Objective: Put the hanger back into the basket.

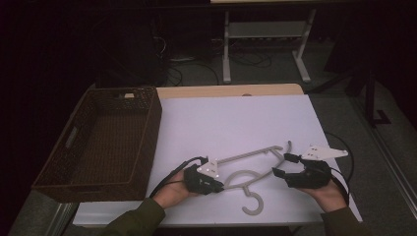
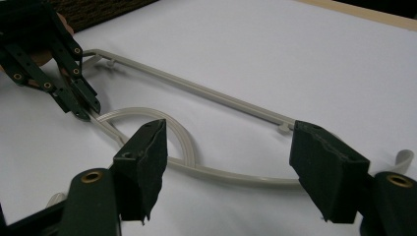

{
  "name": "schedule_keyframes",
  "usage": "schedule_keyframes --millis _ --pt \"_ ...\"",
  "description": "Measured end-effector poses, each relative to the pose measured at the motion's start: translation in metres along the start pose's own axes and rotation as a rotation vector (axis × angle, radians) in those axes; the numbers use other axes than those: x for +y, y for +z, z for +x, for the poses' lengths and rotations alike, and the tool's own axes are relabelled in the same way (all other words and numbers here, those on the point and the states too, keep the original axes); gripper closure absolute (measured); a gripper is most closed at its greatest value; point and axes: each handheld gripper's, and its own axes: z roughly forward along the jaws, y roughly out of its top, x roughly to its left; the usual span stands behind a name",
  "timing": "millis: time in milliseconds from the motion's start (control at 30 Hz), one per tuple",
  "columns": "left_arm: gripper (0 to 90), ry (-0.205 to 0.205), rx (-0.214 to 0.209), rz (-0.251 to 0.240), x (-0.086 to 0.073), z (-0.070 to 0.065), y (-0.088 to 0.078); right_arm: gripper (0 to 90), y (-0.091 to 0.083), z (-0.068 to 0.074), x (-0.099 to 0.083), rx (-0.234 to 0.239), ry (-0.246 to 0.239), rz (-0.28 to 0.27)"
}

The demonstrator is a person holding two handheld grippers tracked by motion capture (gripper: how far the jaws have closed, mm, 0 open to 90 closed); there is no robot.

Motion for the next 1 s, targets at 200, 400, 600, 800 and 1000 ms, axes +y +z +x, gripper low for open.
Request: schedule_keyframes --millis 200,400,600,800,1000 --pt "82.6 -0.023 0.009 -0.025 0.002 0.002 -0.008 29.9 -0.003 -0.001 0.001 -0.008 0.003 -0.014" --pt "82.5 -0.059 0.017 -0.082 0.004 0.005 -0.021 29.9 -0.007 -0.003 0.002 -0.027 0.011 -0.035" --pt "82.6 -0.084 0.034 -0.139 0.007 0.007 -0.036 29.8 -0.01 -0.005 0.002 -0.037 0.015 -0.051" --pt "82.6 -0.101 0.05 -0.179 0.007 0.013 -0.051 29.9 -0.01 -0.005 0.002 -0.041 0.015 -0.055" --pt "82.8 -0.119 0.067 -0.212 0.008 0.015 -0.062 29.8 -0.011 -0.005 0.002 -0.042 0.02 -0.055"
